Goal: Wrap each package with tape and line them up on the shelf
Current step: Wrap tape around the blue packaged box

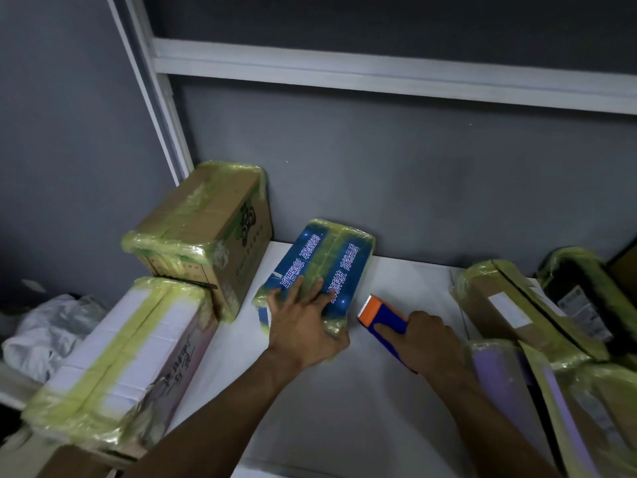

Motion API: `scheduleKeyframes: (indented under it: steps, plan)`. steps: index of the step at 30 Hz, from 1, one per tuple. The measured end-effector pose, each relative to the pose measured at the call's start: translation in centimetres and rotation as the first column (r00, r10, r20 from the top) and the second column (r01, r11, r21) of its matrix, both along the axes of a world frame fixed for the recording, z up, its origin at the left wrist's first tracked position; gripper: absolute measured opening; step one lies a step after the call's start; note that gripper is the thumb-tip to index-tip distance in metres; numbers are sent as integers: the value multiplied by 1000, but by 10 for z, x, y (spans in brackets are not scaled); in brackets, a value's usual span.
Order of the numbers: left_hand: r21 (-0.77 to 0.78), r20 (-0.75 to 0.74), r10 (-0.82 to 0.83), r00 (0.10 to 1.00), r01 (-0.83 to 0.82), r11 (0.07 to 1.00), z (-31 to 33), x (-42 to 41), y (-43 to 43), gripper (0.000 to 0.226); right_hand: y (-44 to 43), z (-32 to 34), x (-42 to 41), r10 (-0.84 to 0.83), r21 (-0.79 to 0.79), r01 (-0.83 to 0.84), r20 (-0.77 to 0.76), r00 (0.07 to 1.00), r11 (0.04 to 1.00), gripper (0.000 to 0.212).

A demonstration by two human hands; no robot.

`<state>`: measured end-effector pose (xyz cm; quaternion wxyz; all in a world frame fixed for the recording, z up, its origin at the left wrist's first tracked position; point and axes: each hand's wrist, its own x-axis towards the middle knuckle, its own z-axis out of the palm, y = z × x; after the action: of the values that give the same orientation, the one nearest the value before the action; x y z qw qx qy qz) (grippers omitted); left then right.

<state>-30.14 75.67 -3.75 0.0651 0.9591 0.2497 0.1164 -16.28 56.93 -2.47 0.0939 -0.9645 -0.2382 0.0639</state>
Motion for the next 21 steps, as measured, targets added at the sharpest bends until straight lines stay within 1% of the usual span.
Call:
scheduleKeyframes:
  steps: [3,6,8,10,12,13,15,18,20,21]
  plan:
    - [-14,-71,65,995,-67,998,4,11,-18,88,-12,6,6,-40,118,43,-31,999,992,67]
    - [-53,-86,93,992,-97,994,-3,13,-30,77,-21,16,7,-64,217,72,-43,997,974,71]
    - [-83,-85,68,994,-75,994,-3,13,-28,75,-27,22,7,-60,281,71,-48,997,957,65]
    - [-126,-72,-11,997,2,992,-1,12,-16,77,-33,28,8,-30,371,46,-48,998,927,59]
    - [-181,-26,-125,992,118,976,4,6,6,75,-39,35,8,-25,517,84,-119,993,852,63]
    - [-206,0,-176,984,172,963,6,3,17,72,-41,39,9,-13,559,100,-158,987,823,67]
    - [-244,23,-261,965,258,935,8,-4,33,68,-42,45,8,15,574,93,-182,983,813,67]
    - [-265,91,-375,923,385,884,5,-15,48,71,-42,54,2,45,589,65,-170,984,806,63]
    - [-250,143,-414,899,437,864,2,-23,57,74,-41,58,-2,74,577,47,-184,980,816,64]
    - [-232,146,-410,900,434,870,2,-26,61,75,-41,60,-4,86,567,42,-198,977,822,65]
